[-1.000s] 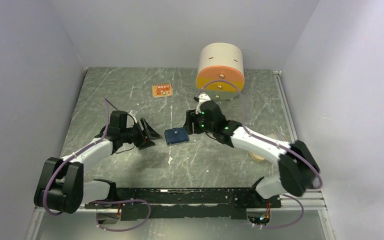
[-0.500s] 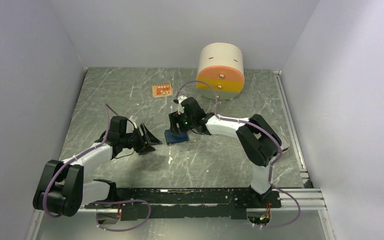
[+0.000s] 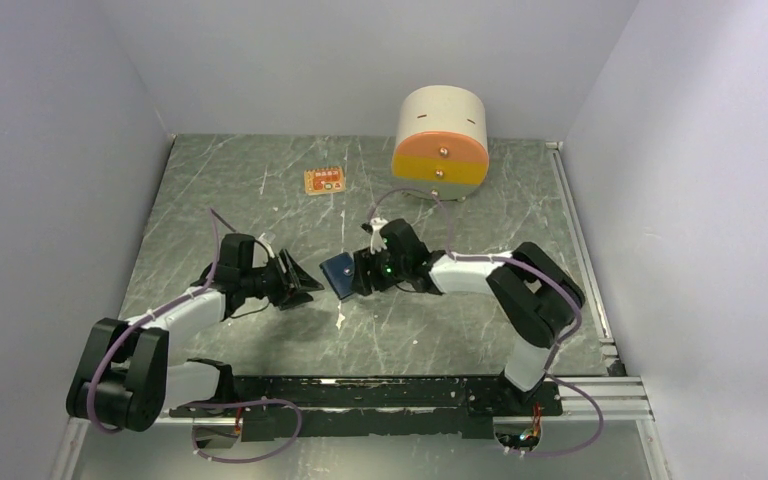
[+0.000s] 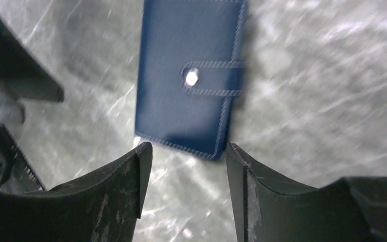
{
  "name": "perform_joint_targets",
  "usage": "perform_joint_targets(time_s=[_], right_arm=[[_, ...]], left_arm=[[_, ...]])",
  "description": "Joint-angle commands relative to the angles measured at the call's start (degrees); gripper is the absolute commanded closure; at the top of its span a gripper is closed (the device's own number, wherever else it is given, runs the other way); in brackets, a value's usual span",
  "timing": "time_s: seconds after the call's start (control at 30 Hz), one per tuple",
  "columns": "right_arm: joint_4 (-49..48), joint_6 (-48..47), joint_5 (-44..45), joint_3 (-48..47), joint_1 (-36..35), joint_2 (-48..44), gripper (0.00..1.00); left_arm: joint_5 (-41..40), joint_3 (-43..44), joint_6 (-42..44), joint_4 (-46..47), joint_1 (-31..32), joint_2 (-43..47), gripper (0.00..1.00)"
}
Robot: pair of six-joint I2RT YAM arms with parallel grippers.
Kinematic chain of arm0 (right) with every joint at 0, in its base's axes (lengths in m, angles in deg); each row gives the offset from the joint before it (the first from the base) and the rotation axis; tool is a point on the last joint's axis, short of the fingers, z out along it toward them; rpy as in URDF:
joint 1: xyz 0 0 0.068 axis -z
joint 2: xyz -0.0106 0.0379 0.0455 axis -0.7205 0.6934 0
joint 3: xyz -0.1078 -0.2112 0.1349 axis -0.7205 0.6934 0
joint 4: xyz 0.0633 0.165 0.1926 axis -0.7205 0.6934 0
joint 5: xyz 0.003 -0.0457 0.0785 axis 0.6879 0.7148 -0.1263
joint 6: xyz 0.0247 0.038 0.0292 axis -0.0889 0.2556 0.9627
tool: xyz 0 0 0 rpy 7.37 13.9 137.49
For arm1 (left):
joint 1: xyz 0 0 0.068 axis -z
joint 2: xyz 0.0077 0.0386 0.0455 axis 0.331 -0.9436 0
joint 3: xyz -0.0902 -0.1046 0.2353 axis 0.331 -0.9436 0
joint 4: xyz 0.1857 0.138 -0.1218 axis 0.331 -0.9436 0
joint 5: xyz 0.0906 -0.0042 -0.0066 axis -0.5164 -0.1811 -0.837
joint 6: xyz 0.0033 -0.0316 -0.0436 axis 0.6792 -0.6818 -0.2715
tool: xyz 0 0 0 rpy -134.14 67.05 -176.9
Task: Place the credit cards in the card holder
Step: Adjust the card holder at the center of the board, then open the card holder at the center of the board.
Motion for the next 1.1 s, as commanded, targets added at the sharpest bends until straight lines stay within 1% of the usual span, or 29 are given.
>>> perform_joint_targets(time_s=[0.0,0.1,0.23,0.27,0.33,0.43,0.5,0.63,0.7,0.77,0.83,0.87,0.97,1.07], right_arm=[[-1.15,5.84,-0.85,5.61,-4.02,-4.45,0.41],[6.03,5.2,6.36,3.77,-6.34,-7.12,0.42],[14.2,5.4,16.49,-0.09,-6.55,-11.05,0.47],[15.34,5.45,18.31,-1.24,-6.52,-11.78,0.48],[16.81,5.36,21.19,-3.53,-6.64,-11.92,0.48],[18.96,5.36,24.43,-7.53,-6.97,-9.13,0.5],[19.87,5.36,26.16,-10.01,-7.38,-7.3,0.52],[18.62,5.71,28.0,-12.56,-8.09,-5.18,0.61],[18.91,5.52,27.95,-14.44,-8.38,-3.38,0.62],[19.76,5.54,28.15,-16.34,-8.92,-1.4,0.63],[20.92,5.79,28.75,-18.3,-9.74,0.58,0.64],[21.49,6.02,29.12,-19.01,-10.09,1.45,0.64],[22.68,6.59,29.88,-20.74,-10.96,3.54,0.65],[23.77,6.66,30.95,-22.3,-11.53,5.47,0.65]], left_arm=[[4.19,0.38,-3.08,5.81,-0.32,-3.42,0.46],[2.07,2.95,-0.8,2.03,-0.4,-5.08,0.45],[-0.47,5.31,1.18,-2.9,-0.79,-3.93,0.46],[-1.52,5.47,1.0,-4.42,-1.28,-3.04,0.47],[-1.33,4.48,-0.06,-4.27,-4.02,0.65,0.46],[-3.72,4.41,0.15,-6.77,-6.81,6.48,0.42],[-7.3,6.4,2.29,-11.15,-7.25,10.05,0.37],[-15.46,10.34,5.42,-19.67,-7.27,16.09,0.31],[-18.13,11.44,5.94,-22.1,-7.3,19.02,0.26],[-20.49,12.11,6.3,-23.72,-7.3,21.91,0.23],[-22.49,12.65,7.09,-25.46,-7.27,24.63,0.15],[-23.56,12.96,7.62,-26.34,-7.34,25.79,0.13],[-26.96,14.88,9.59,-29.92,-7.29,28.17,0.11],[-29.84,16.36,11.44,-32.13,-7.27,30.36,0.11]])
